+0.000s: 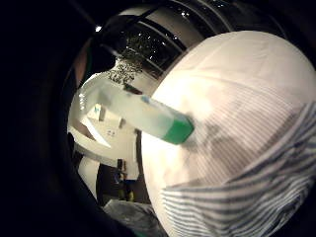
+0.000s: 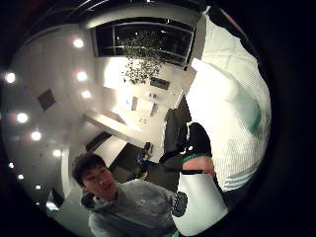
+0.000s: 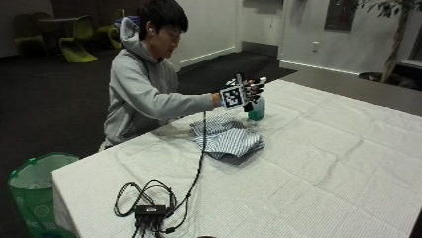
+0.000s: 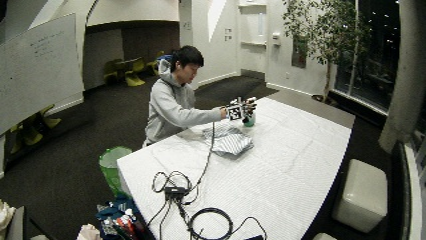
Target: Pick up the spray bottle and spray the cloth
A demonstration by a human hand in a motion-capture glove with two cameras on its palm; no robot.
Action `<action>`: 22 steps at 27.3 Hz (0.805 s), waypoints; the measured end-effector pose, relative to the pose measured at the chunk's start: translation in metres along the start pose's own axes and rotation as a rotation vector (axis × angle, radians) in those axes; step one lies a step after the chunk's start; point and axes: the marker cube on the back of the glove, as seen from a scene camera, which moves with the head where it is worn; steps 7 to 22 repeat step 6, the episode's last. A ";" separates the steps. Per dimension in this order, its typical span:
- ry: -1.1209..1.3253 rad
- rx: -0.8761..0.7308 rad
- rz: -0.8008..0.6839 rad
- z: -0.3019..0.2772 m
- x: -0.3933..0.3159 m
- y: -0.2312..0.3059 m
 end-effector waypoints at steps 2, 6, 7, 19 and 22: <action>0.005 0.047 -0.016 -0.011 -0.008 0.006; 0.002 0.051 -0.032 -0.017 -0.018 0.023; 0.002 0.051 -0.032 -0.017 -0.018 0.023; 0.002 0.051 -0.032 -0.017 -0.018 0.023; 0.002 0.051 -0.032 -0.017 -0.018 0.023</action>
